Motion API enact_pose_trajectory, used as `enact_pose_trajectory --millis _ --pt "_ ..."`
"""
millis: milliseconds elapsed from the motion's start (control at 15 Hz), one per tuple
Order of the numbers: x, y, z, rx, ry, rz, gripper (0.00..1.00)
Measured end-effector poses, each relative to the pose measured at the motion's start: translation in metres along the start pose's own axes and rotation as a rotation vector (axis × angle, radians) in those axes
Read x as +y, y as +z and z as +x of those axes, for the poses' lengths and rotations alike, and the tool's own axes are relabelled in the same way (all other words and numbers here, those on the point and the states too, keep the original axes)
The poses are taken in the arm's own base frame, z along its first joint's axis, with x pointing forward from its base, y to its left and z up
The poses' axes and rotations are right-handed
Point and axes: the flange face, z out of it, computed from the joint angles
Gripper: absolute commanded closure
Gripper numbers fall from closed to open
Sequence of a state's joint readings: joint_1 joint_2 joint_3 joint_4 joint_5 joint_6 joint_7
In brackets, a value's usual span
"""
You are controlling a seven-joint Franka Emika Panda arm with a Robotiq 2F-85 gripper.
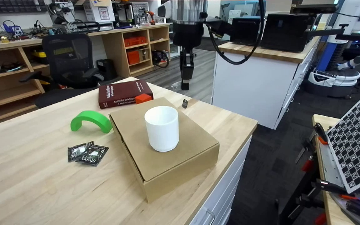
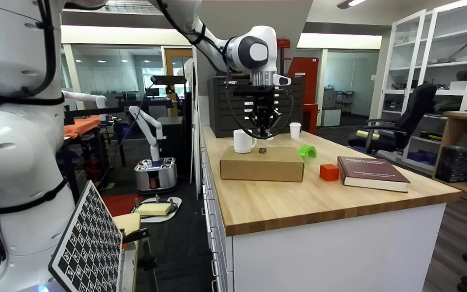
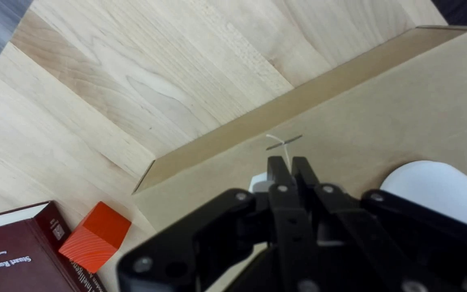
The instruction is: Put the teabag in the mug
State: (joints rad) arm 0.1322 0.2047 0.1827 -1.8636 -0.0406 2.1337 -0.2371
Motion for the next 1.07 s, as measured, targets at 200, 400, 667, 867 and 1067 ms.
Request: enact_pose_trajectory --millis 200,400,667,867,1067 --pt "-0.004 -0.003 -0.002 -0.050 0.006 0.015 0.97" --pt "-0.011 0.003 -0.001 -0.090 0.011 0.023 0.97" --pt "-0.040 0.022 0.013 -0.117 -0.021 0.026 0.97" --pt "-0.061 0.030 0.028 -0.119 -0.057 0.013 0.97" --pt "-0.073 0.021 0.044 -0.092 -0.092 -0.027 0.97"
